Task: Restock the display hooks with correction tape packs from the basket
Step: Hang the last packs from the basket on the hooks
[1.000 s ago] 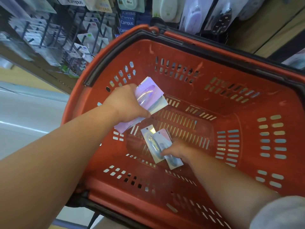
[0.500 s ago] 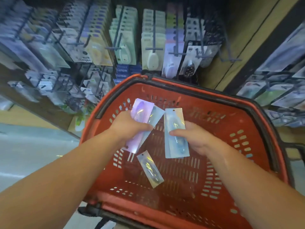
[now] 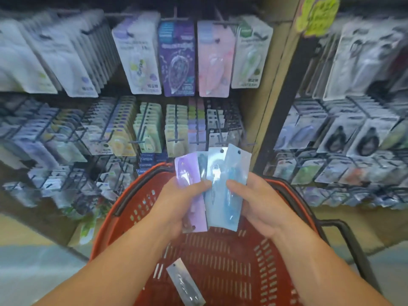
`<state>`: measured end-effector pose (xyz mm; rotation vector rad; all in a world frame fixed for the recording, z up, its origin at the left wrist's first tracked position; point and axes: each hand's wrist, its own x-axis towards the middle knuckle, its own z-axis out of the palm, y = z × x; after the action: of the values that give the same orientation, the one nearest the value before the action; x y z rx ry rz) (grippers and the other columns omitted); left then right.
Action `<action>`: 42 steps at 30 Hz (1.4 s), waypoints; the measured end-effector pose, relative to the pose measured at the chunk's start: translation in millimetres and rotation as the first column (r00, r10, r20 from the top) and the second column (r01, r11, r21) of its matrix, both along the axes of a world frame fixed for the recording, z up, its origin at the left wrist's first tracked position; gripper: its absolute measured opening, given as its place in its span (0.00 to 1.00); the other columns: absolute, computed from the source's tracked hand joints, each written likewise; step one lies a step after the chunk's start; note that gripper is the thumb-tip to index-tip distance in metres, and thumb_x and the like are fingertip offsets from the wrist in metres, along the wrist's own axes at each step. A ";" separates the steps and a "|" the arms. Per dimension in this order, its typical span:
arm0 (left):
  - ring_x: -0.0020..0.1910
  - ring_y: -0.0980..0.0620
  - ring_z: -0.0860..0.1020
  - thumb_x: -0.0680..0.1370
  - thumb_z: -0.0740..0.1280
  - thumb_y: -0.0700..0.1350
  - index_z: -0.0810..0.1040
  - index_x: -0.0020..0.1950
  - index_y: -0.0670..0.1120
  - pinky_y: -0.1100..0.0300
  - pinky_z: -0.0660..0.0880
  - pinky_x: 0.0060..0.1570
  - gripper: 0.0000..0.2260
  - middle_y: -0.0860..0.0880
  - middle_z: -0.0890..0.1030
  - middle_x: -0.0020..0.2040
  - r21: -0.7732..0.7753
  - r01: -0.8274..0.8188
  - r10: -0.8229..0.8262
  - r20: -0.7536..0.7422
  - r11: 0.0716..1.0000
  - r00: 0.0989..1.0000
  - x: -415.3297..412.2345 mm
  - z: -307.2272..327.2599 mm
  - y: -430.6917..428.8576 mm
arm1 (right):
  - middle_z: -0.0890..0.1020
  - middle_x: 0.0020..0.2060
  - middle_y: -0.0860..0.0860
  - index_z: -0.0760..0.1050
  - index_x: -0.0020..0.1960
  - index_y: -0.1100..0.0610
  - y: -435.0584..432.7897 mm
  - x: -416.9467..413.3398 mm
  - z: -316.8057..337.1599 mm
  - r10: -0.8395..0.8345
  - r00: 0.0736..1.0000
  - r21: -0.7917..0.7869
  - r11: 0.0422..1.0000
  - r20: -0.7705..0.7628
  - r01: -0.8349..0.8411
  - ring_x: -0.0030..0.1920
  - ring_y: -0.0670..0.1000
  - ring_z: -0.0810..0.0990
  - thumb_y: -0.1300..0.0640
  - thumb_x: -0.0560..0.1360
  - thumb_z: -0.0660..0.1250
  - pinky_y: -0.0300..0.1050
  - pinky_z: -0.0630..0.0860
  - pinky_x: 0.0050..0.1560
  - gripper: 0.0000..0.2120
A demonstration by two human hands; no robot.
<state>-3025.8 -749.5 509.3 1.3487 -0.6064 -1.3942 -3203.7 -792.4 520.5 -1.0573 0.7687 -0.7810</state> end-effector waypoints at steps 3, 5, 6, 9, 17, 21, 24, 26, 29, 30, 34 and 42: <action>0.59 0.26 0.82 0.71 0.81 0.48 0.85 0.60 0.46 0.20 0.68 0.65 0.19 0.38 0.87 0.57 -0.060 -0.033 0.033 -0.008 0.998 0.999 -10.1 10.4 -0.2 | 0.85 0.59 0.58 0.77 0.67 0.58 0.8 -6.9 11.2 -0.035 0.999 -0.033 0.999 0.023 0.036 0.58 0.58 0.85 0.59 0.73 0.72 0.49 0.82 0.52 0.22; 0.56 0.32 0.85 0.77 0.76 0.41 0.84 0.62 0.44 0.26 0.76 0.63 0.14 0.39 0.88 0.55 -0.084 -0.060 0.058 -0.033 0.995 0.998 -17.3 14.1 0.9 | 0.85 0.58 0.58 0.78 0.66 0.59 1.0 -10.6 16.4 -0.063 0.998 -0.051 0.997 0.026 0.064 0.58 0.59 0.85 0.59 0.73 0.74 0.50 0.82 0.53 0.21; 0.55 0.34 0.86 0.78 0.74 0.39 0.84 0.62 0.43 0.29 0.78 0.62 0.13 0.39 0.88 0.55 -0.097 -0.067 0.062 -0.052 0.993 0.997 -21.5 16.2 2.3 | 0.85 0.58 0.58 0.79 0.65 0.59 1.0 -12.6 19.2 -0.073 0.997 -0.049 0.996 0.027 0.074 0.58 0.60 0.85 0.58 0.73 0.73 0.51 0.82 0.53 0.21; 0.54 0.35 0.87 0.79 0.72 0.36 0.83 0.63 0.41 0.33 0.80 0.60 0.13 0.38 0.87 0.55 -0.130 -0.094 0.085 -0.072 0.987 0.994 -30.5 20.3 3.9 | 0.85 0.59 0.58 0.79 0.66 0.59 -1.8 -20.6 27.0 -0.043 0.999 -0.024 0.999 0.028 0.043 0.59 0.60 0.84 0.56 0.73 0.73 0.57 0.80 0.60 0.22; 0.51 0.35 0.87 0.69 0.78 0.41 0.83 0.62 0.43 0.29 0.80 0.57 0.22 0.40 0.88 0.54 -0.315 -0.257 0.264 -0.021 0.914 0.964 -41.6 63.9 -8.4 | 0.86 0.58 0.55 0.78 0.66 0.56 -22.9 -33.6 69.5 0.004 1.000 -0.159 0.987 0.009 -0.003 0.58 0.58 0.85 0.54 0.72 0.73 0.57 0.80 0.60 0.23; 0.50 0.38 0.88 0.76 0.75 0.34 0.83 0.60 0.43 0.35 0.83 0.55 0.14 0.41 0.88 0.51 -0.408 -0.313 0.359 0.040 0.858 0.933 -33.0 98.4 -17.2 | 0.86 0.57 0.53 0.77 0.65 0.55 -36.0 -35.9 103.2 0.042 0.999 -0.270 0.962 0.010 -0.038 0.58 0.56 0.85 0.51 0.72 0.71 0.55 0.80 0.56 0.23; 0.47 0.42 0.88 0.75 0.76 0.34 0.82 0.58 0.44 0.42 0.84 0.49 0.13 0.43 0.89 0.50 -0.481 -0.320 0.411 0.093 0.816 0.907 -21.7 127.0 -20.6 | 0.86 0.57 0.55 0.77 0.64 0.55 -43.1 -33.1 131.5 0.026 0.999 -0.317 0.948 0.033 -0.015 0.57 0.56 0.85 0.50 0.71 0.70 0.59 0.81 0.59 0.22; 0.45 0.42 0.88 0.75 0.78 0.36 0.82 0.57 0.45 0.44 0.84 0.45 0.13 0.44 0.88 0.48 -0.520 -0.324 0.438 0.111 0.790 0.892 -12.8 146.8 -22.2 | 0.86 0.56 0.57 0.77 0.63 0.54 -46.0 -29.7 154.2 0.011 0.999 -0.368 0.930 0.037 0.003 0.57 0.59 0.85 0.49 0.72 0.69 0.60 0.81 0.58 0.21; 0.47 0.42 0.88 0.74 0.78 0.38 0.81 0.59 0.47 0.40 0.84 0.45 0.15 0.46 0.89 0.50 -0.577 -0.303 0.442 0.114 0.758 0.889 -1.2 178.4 -25.0 | 0.87 0.49 0.56 0.78 0.59 0.54 -48.4 -26.6 192.2 -0.010 0.998 -0.485 0.874 0.056 0.035 0.50 0.58 0.86 0.51 0.77 0.66 0.57 0.84 0.54 0.13; 0.48 0.42 0.88 0.75 0.78 0.37 0.81 0.60 0.47 0.39 0.84 0.47 0.15 0.46 0.89 0.51 -0.593 -0.298 0.440 0.106 0.748 0.892 2.1 188.7 -26.3 | 0.87 0.47 0.54 0.77 0.58 0.54 -49.2 -25.7 204.9 -0.017 0.998 -0.518 0.854 0.066 0.048 0.48 0.56 0.86 0.53 0.79 0.64 0.55 0.84 0.52 0.09; 0.47 0.43 0.88 0.76 0.76 0.36 0.81 0.60 0.47 0.45 0.84 0.44 0.14 0.46 0.89 0.51 -0.648 -0.259 0.411 0.092 0.716 0.907 9.7 230.3 -32.4 | 0.87 0.48 0.47 0.76 0.60 0.53 -60.6 -22.5 253.3 -0.149 0.979 -0.584 0.786 0.136 0.200 0.48 0.49 0.86 0.55 0.81 0.67 0.47 0.83 0.46 0.08; 0.40 0.46 0.88 0.75 0.78 0.40 0.81 0.60 0.49 0.49 0.82 0.32 0.16 0.46 0.88 0.49 -0.682 -0.268 0.428 0.073 0.681 0.901 15.2 285.0 -51.7 | 0.85 0.47 0.48 0.77 0.54 0.52 -101.2 -1.8 318.3 -0.377 0.897 -0.656 0.621 0.230 0.429 0.44 0.48 0.85 0.49 0.82 0.68 0.41 0.80 0.36 0.07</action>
<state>-3010.5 -801.3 794.3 0.9654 -0.8435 -0.6018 -3205.5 -893.7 838.8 -1.5415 0.6637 -1.5828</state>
